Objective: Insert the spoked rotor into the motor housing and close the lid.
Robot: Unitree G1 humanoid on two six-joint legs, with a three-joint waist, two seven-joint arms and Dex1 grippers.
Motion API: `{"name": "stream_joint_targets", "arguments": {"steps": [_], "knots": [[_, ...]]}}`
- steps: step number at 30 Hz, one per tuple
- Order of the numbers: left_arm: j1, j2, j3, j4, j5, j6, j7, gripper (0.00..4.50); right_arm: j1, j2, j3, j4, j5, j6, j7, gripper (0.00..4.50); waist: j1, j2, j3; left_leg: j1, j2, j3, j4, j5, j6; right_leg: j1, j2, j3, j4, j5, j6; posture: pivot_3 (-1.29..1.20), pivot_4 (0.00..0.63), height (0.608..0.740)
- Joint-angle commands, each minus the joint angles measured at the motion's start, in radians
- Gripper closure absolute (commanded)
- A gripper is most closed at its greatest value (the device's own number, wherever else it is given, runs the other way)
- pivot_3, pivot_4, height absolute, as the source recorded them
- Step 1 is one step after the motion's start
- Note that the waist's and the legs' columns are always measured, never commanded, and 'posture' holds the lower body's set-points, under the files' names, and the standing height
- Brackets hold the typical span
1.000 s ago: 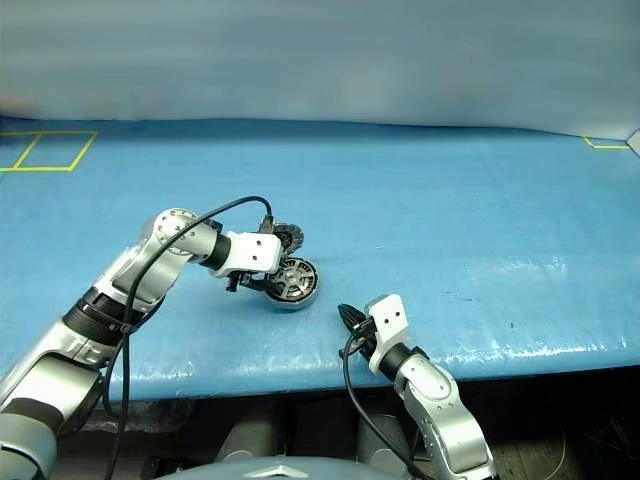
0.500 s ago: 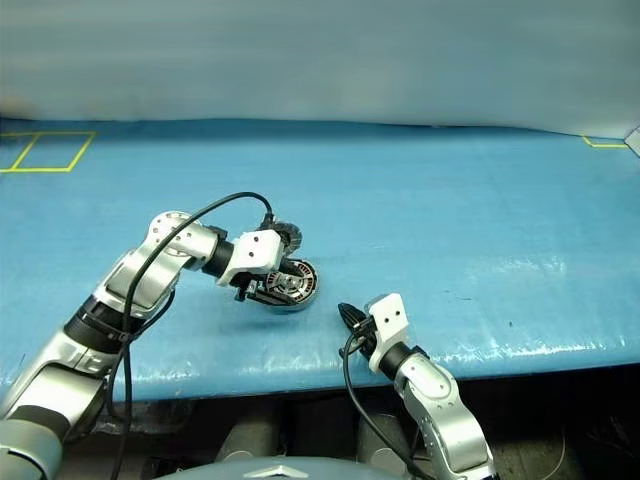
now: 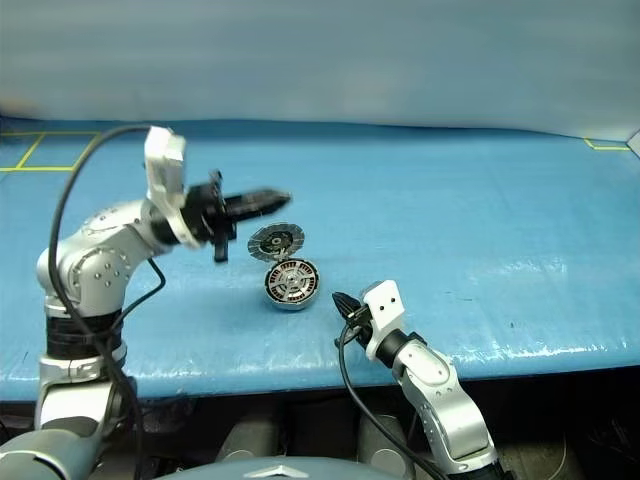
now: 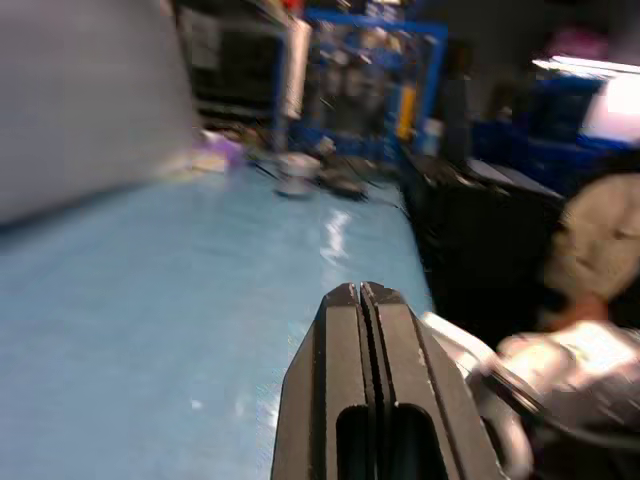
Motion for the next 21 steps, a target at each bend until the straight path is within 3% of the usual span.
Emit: {"name": "stream_joint_targets", "arguments": {"steps": [1, 9, 21], "knots": [[-0.017, 0.036, -0.067, 0.108, 0.169, -0.143, 0.092, 4.45, -0.015, -0.003, 0.007, -0.033, 0.004, 0.003, 0.012, 4.5, -0.002, 0.0, 0.0, 0.001, 0.0, 0.0, 0.0, 0.0, 0.0, 0.001, 0.0, 0.001, 0.0, 0.0, 0.0, 0.0, 0.15, 0.74], [-0.016, 0.157, -0.353, 0.388, 0.403, -0.395, -0.132, 4.45, -0.004, 0.004, 0.007, -0.049, -0.002, 0.001, -0.006, 4.5, -0.002, 0.0, 0.0, 0.005, -0.001, 0.004, -0.004, 0.0, 0.0, 0.004, 0.0, 0.001, -0.003, 0.001, -0.004, 0.0, 0.15, 0.74], [0.099, 0.067, -0.361, 0.302, 0.319, -0.47, -0.271, 4.45, 0.06, 0.01, -0.006, -0.065, -0.007, -0.003, -0.044, 4.5, 0.0, 0.0, 0.0, 0.004, 0.0, 0.003, -0.005, 0.0, 0.0, 0.002, 0.0, 0.001, -0.003, -0.002, -0.009, 0.0, 0.15, 0.74]]}}
